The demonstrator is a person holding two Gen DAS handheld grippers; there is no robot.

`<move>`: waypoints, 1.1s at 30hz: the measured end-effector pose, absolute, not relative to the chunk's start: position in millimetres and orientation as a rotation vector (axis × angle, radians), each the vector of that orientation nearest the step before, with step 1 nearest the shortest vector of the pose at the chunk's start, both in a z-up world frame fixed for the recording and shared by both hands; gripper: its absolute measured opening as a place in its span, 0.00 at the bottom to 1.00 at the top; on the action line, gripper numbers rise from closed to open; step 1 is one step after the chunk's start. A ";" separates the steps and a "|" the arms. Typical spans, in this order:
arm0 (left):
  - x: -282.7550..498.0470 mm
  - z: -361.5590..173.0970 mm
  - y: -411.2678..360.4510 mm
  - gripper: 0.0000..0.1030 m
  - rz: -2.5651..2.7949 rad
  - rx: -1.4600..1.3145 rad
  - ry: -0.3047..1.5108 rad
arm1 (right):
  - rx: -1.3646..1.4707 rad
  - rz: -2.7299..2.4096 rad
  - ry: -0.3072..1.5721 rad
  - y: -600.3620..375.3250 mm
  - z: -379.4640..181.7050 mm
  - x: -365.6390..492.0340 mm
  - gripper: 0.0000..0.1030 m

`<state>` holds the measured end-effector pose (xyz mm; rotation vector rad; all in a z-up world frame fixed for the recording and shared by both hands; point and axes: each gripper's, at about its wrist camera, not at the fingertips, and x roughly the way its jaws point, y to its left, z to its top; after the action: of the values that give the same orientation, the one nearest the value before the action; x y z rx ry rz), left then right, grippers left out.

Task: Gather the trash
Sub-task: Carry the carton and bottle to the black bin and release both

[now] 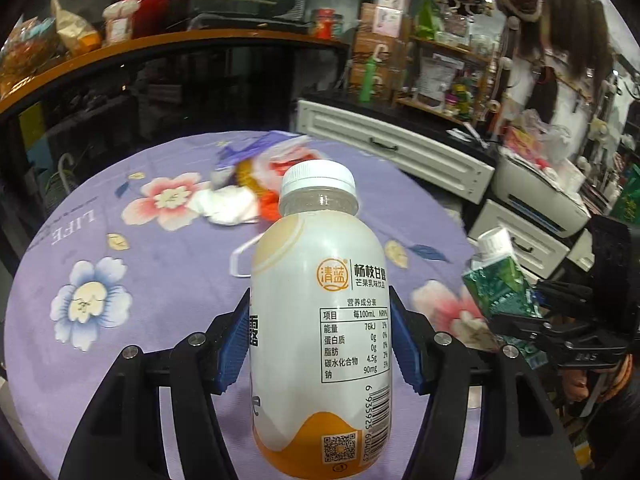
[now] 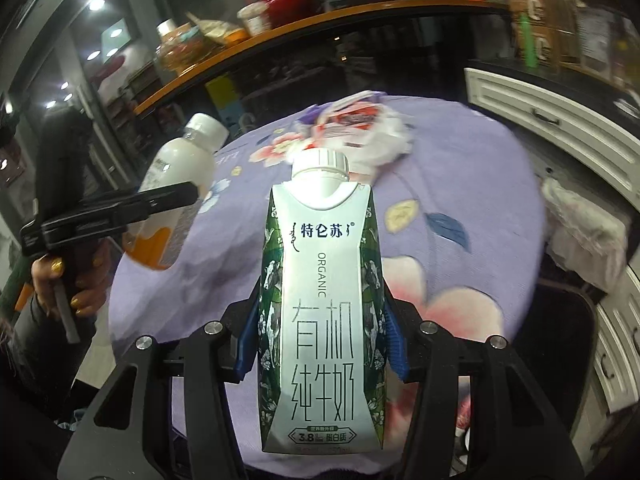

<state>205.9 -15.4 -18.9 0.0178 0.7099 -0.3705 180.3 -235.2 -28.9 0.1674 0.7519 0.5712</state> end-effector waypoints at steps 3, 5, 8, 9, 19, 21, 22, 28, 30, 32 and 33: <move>198.1 -18.2 -43.1 0.59 -0.426 0.020 0.699 | 0.190 0.491 0.737 -261.7 -33.4 168.2 0.50; 194.1 -18.7 -60.8 0.59 -0.471 0.017 0.691 | 0.208 0.449 0.731 -278.3 -37.4 161.5 0.50; 190.5 -20.2 -93.9 0.59 -0.523 0.036 0.683 | 0.233 0.373 0.731 -304.2 -46.6 152.7 0.50; 188.8 -20.3 -102.7 0.59 -0.541 0.036 0.680 | 0.244 0.342 0.730 -314.2 -50.5 149.1 0.50; 180.6 -37.5 -182.0 0.59 -0.666 0.064 0.701 | 0.272 0.151 0.782 -367.4 -95.4 143.0 0.50; 182.9 -43.2 -195.3 0.59 -0.682 0.069 0.715 | 0.282 0.137 0.799 -375.3 -110.7 148.7 0.50; 183.7 -44.7 -200.5 0.59 -0.685 0.072 0.721 | 0.282 0.131 0.810 -377.1 -117.6 153.4 0.50; 187.3 -56.9 -227.4 0.59 -0.697 0.097 0.753 | 0.330 0.082 0.888 -395.8 -170.9 177.1 0.50; 188.2 -61.3 -234.7 0.59 -0.700 0.112 0.762 | 0.319 0.070 0.910 -398.3 -184.7 181.9 0.50; 189.2 -66.9 -242.0 0.59 -0.701 0.125 0.773 | 0.314 0.052 0.929 -402.4 -197.8 186.3 0.50; 190.2 -70.2 -245.0 0.59 -0.700 0.131 0.780 | 0.317 0.049 0.935 -404.0 -201.9 186.9 0.50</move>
<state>190.2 -245.0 -70.2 0.1307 0.7798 -0.7002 186.9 -404.0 -201.9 0.3165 0.9346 0.0488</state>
